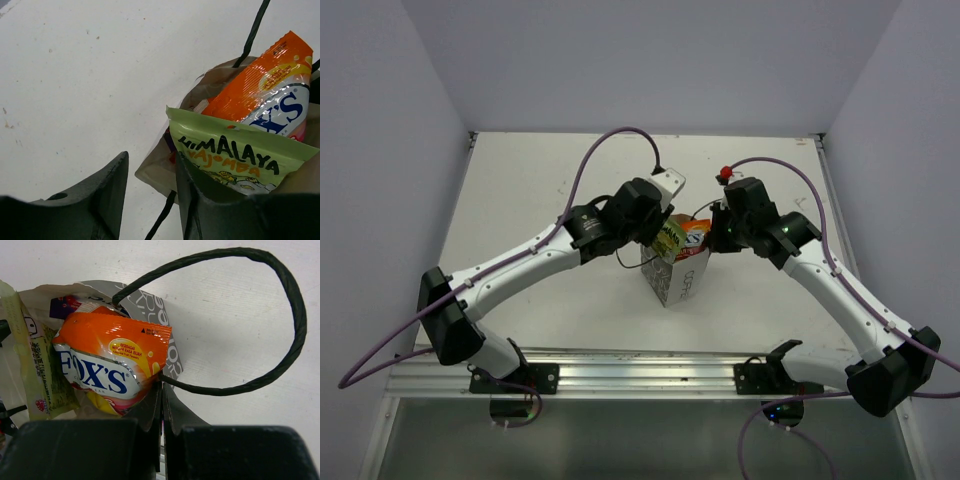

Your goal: Place the snacks into the paper bag

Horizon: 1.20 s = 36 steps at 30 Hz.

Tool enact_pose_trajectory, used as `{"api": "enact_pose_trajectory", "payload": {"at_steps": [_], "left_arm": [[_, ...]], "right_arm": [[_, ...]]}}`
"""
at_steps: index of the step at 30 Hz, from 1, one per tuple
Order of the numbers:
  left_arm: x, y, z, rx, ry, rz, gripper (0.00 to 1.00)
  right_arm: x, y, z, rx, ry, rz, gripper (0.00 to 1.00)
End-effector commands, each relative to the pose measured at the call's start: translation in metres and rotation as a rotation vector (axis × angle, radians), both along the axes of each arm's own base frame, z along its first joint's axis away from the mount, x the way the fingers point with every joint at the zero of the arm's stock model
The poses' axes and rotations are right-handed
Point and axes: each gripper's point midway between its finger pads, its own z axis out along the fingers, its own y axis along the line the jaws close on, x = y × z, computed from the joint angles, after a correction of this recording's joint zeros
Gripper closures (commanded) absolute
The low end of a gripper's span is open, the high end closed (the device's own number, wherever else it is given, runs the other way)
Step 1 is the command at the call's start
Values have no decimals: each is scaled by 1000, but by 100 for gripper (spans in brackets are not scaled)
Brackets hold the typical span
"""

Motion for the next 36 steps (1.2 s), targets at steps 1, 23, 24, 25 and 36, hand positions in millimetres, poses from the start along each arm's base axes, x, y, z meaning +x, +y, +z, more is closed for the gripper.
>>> {"api": "enact_pose_trajectory", "payload": {"at_steps": [1, 23, 24, 25, 36], "left_arm": [[8, 6, -10, 34, -3, 18, 55], [0, 31, 5, -94, 63, 170, 100], [-1, 32, 4, -92, 68, 173, 100], [-2, 33, 4, -93, 71, 183, 100], [-4, 48, -1, -64, 67, 243, 100]], "right_arm": [[-2, -2, 1, -8, 0, 7, 100], [12, 49, 18, -24, -58, 179, 100], [12, 50, 19, -23, -59, 185, 100], [13, 52, 16, -23, -51, 187, 100], [11, 66, 7, -20, -22, 241, 100]]}}
